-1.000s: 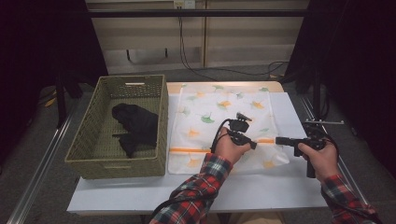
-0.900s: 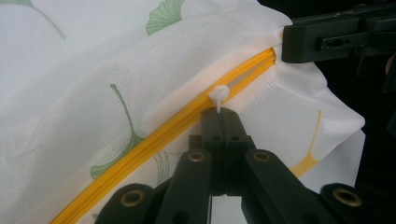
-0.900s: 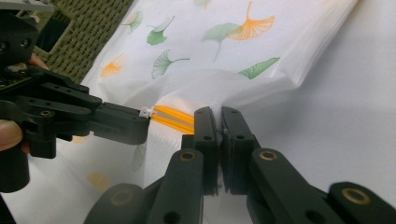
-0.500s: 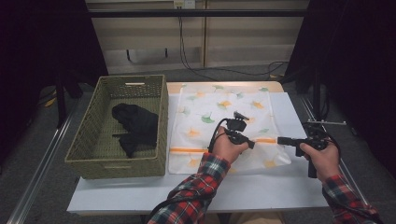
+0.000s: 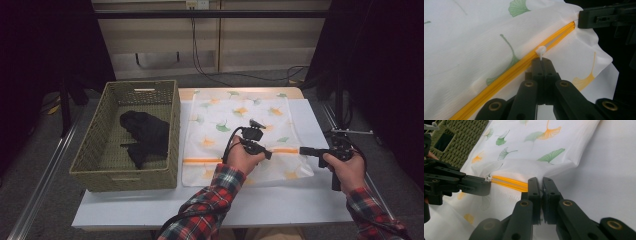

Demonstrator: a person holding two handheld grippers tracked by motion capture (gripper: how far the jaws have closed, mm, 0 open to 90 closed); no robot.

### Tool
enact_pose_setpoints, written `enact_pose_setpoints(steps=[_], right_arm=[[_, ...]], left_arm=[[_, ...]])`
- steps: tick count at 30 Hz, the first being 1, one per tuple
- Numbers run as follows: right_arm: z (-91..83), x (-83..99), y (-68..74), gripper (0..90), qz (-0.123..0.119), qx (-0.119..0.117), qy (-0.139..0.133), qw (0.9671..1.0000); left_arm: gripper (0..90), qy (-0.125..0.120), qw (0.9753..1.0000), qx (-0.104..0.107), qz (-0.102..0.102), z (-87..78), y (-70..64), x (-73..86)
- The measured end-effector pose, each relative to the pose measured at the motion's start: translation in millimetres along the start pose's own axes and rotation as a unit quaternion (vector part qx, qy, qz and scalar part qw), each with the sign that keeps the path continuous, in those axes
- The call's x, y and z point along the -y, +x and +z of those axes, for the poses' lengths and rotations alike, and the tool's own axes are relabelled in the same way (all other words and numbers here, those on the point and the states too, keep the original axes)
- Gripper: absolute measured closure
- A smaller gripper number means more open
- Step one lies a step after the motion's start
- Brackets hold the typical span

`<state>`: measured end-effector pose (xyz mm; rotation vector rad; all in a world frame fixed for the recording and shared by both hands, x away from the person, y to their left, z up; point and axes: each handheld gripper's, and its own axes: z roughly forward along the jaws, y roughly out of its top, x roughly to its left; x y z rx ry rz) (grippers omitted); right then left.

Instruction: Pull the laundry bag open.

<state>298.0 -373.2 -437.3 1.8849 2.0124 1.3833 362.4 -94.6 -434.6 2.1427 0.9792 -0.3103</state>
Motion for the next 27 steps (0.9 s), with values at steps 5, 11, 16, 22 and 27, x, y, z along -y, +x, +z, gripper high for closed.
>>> enact_pose_setpoints(steps=[5,11,16,22,27], right_arm=[[-0.4,-0.6,0.4,86.1,-0.001,0.002,0.0,1.0],[-1.5,-0.8,-2.0,86.1,-0.002,0.008,-0.002,1.0],[-1.2,-0.7,-1.9,86.1,-0.009,0.016,0.001,0.9998],[-1.7,-1.3,-0.6,86.1,-0.013,0.023,0.002,0.9996],[-2.0,-1.3,-0.8,86.1,-0.018,0.03,0.0,0.9994]], left_arm=[[90.0,-0.003,1.0,0.002,0.0,-1.1,0.1,-0.1],[90.0,-0.002,1.0,0.0,-0.002,-3.1,2.6,1.1],[90.0,-0.002,1.0,-0.001,-0.009,-4.6,5.6,2.3],[90.0,-0.002,0.9999,-0.004,-0.01,-7.0,7.3,3.1],[90.0,0.001,1.0,-0.004,-0.008,-10.0,10.9,4.3]])
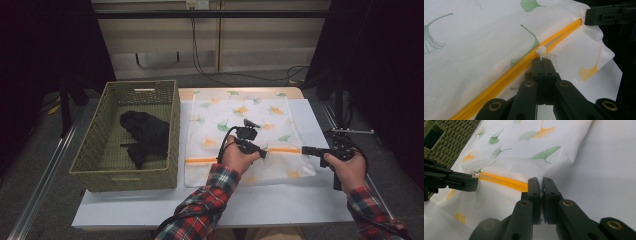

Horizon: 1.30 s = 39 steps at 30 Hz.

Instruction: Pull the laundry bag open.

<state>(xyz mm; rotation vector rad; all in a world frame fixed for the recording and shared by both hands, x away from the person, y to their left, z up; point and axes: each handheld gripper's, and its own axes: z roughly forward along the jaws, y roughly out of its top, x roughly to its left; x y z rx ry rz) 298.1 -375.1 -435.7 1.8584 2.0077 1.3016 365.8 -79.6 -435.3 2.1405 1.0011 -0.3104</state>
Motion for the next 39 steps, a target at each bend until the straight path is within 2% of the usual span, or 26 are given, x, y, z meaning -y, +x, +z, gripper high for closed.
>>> enact_pose_setpoints(steps=[2,3,7,16,20,22,27,39], right_arm=[[0.0,0.1,0.2,86.1,0.001,0.001,0.002,1.0],[0.1,0.2,0.3,86.1,0.001,-0.001,0.003,1.0],[0.3,-0.4,0.9,86.1,-0.005,0.003,0.002,1.0],[-0.5,-0.6,0.3,86.1,-0.008,0.006,0.0,0.9999],[-1.1,-0.8,0.0,86.1,-0.009,0.009,-0.001,0.9999],[-1.5,-0.7,-0.3,86.1,-0.007,0.01,0.0,0.9999],[-1.7,-1.2,0.7,86.1,-0.011,0.01,-0.001,0.9999],[-3.0,-1.5,2.0,86.1,-0.013,0.014,-0.003,0.9998]], left_arm=[[90.0,-0.009,0.9999,-0.001,-0.008,0.3,0.2,0.9],[90.0,-0.003,1.0,-0.002,-0.003,-0.4,1.3,1.0],[90.0,-0.005,0.9999,-0.005,-0.009,-0.9,2.7,1.4],[90.0,-0.007,0.9997,-0.022,-0.007,-2.5,4.2,3.1],[90.0,-0.01,0.9996,-0.024,-0.015,-3.4,4.7,3.9],[90.0,-0.005,0.9998,-0.017,-0.01,-5.6,6.4,3.9],[90.0,-0.012,0.9995,-0.023,-0.016,-5.8,4.9,5.1],[90.0,-0.006,0.9994,-0.031,-0.016,-10.9,7.8,7.2]])
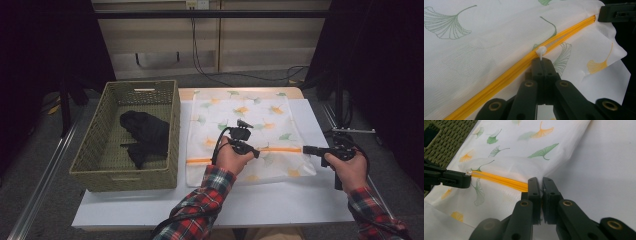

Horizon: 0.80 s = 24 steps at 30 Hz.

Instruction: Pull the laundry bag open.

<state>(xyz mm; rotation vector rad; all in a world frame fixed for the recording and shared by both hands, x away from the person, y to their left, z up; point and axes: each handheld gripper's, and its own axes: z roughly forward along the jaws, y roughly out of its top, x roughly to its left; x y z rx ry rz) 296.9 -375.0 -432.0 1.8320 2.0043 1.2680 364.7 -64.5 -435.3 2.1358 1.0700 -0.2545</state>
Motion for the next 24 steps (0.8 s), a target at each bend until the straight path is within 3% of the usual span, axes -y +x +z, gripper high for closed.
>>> enact_pose_setpoints(steps=[13,24], right_arm=[[-0.4,0.0,-0.2,86.1,0.003,-0.001,0.002,1.0],[-0.5,-0.2,-0.1,86.1,0.003,0.001,0.003,1.0]], left_arm=[[90.0,0.001,0.9999,-0.006,-0.013,-5.0,6.4,2.6],[90.0,0.003,0.9999,-0.013,-0.006,-6.7,7.3,3.9]])
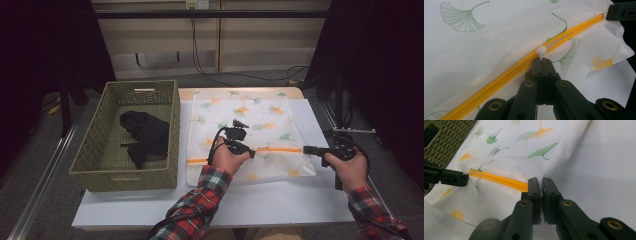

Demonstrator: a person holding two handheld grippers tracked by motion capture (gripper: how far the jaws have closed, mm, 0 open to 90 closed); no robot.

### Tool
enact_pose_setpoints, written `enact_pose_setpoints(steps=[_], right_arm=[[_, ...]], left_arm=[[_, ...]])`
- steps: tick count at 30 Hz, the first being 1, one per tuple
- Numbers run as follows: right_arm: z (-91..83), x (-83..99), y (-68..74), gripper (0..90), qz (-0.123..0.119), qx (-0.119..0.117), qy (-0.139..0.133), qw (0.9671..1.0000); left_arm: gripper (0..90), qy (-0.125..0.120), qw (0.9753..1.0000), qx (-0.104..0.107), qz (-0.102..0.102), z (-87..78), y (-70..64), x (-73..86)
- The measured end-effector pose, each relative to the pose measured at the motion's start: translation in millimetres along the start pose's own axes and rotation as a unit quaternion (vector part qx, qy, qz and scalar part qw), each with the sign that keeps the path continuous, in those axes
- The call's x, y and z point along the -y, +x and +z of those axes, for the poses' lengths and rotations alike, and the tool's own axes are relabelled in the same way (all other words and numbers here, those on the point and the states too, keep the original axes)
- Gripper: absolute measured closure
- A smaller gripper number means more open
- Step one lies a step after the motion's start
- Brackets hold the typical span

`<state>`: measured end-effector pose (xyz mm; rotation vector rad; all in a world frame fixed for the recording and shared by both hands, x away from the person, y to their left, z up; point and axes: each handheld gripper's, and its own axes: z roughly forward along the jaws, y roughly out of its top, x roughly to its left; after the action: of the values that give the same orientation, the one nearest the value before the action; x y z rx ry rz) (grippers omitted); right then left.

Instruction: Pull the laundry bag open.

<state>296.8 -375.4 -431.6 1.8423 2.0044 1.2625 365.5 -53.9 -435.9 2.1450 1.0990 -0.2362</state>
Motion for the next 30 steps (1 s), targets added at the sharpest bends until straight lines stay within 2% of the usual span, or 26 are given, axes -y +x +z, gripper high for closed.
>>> enact_pose_setpoints(steps=[2,5,8,14,18,19,30], right_arm=[[-0.1,0.0,-1.0,86.1,-0.003,0.001,-0.002,1.0],[-0.2,0.2,-1.5,86.1,-0.003,0.002,-0.001,1.0],[-0.3,0.3,-2.3,86.1,-0.002,0.001,-0.001,1.0],[-0.2,0.0,-2.2,86.1,-0.001,0.0,0.0,1.0],[-0.4,0.1,-2.9,86.1,-0.003,0.005,-0.002,1.0],[-0.7,0.1,-3.1,86.1,0.0,0.005,-0.001,1.0],[-0.8,0.1,-3.4,86.1,-0.002,0.006,-0.001,1.0]], left_arm=[[90.0,-0.003,1.0,0.002,-0.008,-0.5,0.8,0.5],[90.0,-0.001,1.0,-0.001,-0.004,-2.0,2.7,1.6],[90.0,-0.004,0.9999,0.003,-0.012,-2.6,4.2,2.4],[90.0,0.001,1.0,0.005,-0.008,-4.9,6.4,2.2],[90.0,-0.001,0.9999,-0.007,-0.008,-6.7,7.5,2.3],[90.0,0.001,0.9999,-0.001,-0.012,-7.6,9.0,2.5],[90.0,0.0,0.9999,-0.005,-0.014,-11.4,11.8,3.7]])
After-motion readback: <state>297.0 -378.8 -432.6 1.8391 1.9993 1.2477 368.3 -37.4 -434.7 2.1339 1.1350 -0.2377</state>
